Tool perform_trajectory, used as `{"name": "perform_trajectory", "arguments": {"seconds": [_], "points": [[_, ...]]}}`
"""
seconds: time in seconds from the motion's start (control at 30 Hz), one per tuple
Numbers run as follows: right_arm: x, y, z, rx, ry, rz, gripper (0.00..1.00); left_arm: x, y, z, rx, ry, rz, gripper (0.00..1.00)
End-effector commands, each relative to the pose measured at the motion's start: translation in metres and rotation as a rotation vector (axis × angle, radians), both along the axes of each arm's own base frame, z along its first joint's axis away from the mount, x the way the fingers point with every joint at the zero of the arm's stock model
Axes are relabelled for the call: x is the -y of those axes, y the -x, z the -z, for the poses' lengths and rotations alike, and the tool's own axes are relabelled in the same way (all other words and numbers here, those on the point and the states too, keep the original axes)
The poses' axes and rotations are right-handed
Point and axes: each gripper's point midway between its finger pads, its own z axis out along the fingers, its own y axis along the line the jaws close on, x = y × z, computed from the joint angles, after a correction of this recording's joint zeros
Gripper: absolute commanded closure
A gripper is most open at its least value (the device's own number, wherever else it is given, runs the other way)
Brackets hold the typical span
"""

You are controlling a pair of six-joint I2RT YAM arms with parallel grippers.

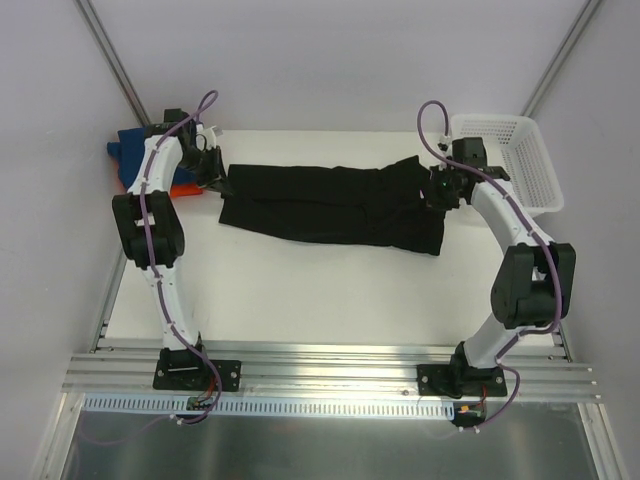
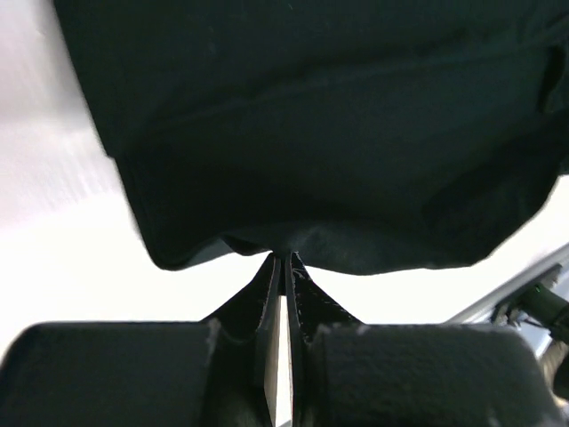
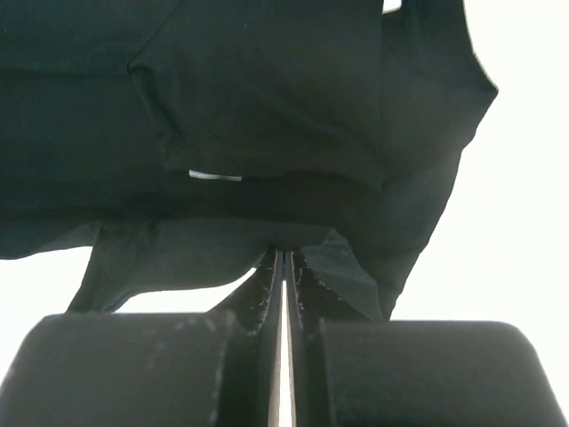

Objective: Fold and stack the t-shirts
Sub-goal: Fold the tshirt

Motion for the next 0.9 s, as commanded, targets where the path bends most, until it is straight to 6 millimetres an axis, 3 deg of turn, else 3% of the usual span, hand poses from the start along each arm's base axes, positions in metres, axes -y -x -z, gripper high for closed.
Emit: {"name": "perform_trajectory", "arguments": {"seconds": [0.0,0.47,0.87], "points": [[0.006,-0.027,-0.02,0.086,0.02,0.006,1.0,-0.008,-0.014,-0.006,0.048,-0.046,0.003,1.0],[0.006,-0.077,-0.013,0.109,0.054,-0.006,0.99,-0.023,-0.041,0.022,0.044,-0.119,-0.034,1.0],[-0.002,-0.114,-0.005,0.12,0.078,-0.025,0.99,-0.032,-0.061,0.024,0.088,-0.157,-0.055,1.0]]}}
